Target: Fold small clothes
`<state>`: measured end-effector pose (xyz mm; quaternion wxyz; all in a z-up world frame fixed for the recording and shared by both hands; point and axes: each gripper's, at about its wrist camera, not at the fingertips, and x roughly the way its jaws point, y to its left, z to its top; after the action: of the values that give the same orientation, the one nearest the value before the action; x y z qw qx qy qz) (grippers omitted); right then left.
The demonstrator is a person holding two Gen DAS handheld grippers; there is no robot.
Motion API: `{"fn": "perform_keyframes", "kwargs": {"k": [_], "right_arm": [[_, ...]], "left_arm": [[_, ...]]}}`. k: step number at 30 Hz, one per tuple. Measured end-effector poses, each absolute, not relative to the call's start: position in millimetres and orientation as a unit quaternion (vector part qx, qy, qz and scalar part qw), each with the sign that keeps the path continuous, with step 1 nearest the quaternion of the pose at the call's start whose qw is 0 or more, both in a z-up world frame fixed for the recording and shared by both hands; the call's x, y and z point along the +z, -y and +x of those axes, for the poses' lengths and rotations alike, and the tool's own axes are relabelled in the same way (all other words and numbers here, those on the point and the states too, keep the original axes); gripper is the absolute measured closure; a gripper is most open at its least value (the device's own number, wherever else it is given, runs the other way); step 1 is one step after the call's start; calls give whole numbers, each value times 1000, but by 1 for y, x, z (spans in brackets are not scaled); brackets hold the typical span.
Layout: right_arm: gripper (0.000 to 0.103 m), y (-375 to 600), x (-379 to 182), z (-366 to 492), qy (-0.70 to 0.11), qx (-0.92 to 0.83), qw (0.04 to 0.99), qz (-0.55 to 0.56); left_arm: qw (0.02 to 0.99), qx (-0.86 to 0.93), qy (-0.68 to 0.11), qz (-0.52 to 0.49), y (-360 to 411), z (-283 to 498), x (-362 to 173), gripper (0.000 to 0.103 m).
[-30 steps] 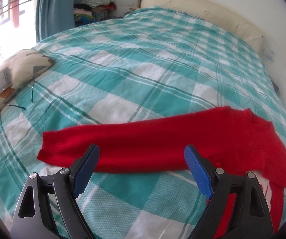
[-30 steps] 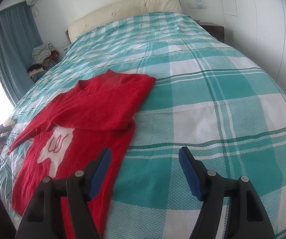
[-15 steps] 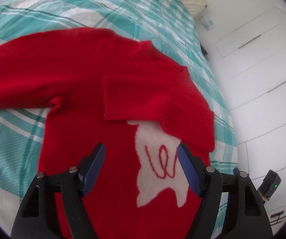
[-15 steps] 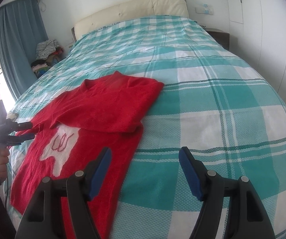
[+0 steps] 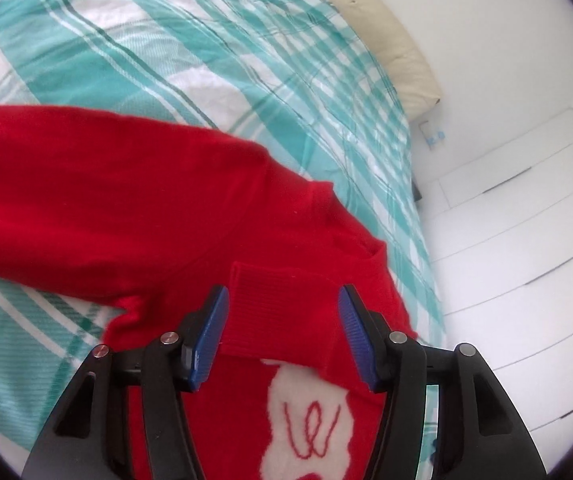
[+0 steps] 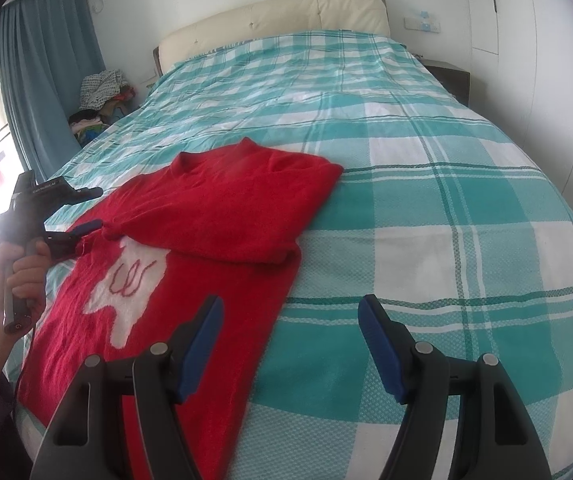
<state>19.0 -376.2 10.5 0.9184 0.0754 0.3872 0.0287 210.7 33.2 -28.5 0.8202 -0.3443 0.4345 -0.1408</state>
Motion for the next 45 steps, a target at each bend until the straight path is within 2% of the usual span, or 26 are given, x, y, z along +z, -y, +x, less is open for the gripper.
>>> {"fn": "perform_keyframes", "kwargs": {"k": [4, 9, 13, 18, 23, 24, 27, 30, 32, 35, 38, 40, 45], "right_arm": [[34, 376, 11, 19, -389, 28, 918, 78], [34, 372, 7, 21, -396, 40, 913, 88], [34, 358, -1, 35, -393, 12, 919, 3], [34, 335, -27, 81, -398, 26, 905, -145], [38, 336, -51, 117, -396, -16, 900, -180], [40, 343, -57, 122, -409, -49, 893, -178], [39, 366, -60, 121, -435, -66, 889, -128], [40, 365, -60, 115, -436, -100, 878, -168], [40, 377, -55, 108, -444, -93, 883, -122], [40, 386, -37, 92, -446, -85, 888, -74], [38, 384, -8, 67, -414, -68, 907, -41], [33, 381, 6, 46, -396, -56, 917, -13], [31, 379, 19, 8, -378, -26, 924, 59]], "left_arm": [[848, -102, -456, -251, -46, 195, -22, 42], [829, -134, -480, -252, -45, 188, -26, 42], [807, -176, -508, -244, -7, 192, -37, 42], [823, -156, -499, -221, 13, 195, -54, 42], [837, -158, -483, -201, 12, 189, -63, 42], [842, -156, -481, -189, 13, 187, -62, 42], [852, -157, -472, -164, 14, 182, -62, 42], [854, -159, -469, -157, 9, 176, -61, 42], [851, -155, -475, -163, 1, 172, -55, 42], [854, -143, -475, -159, -15, 163, -37, 34], [872, -105, -460, -135, -37, 149, -14, 19], [882, -71, -449, -121, -57, 141, -4, 13], [903, 51, -424, -40, -104, 124, -4, 9]]}}
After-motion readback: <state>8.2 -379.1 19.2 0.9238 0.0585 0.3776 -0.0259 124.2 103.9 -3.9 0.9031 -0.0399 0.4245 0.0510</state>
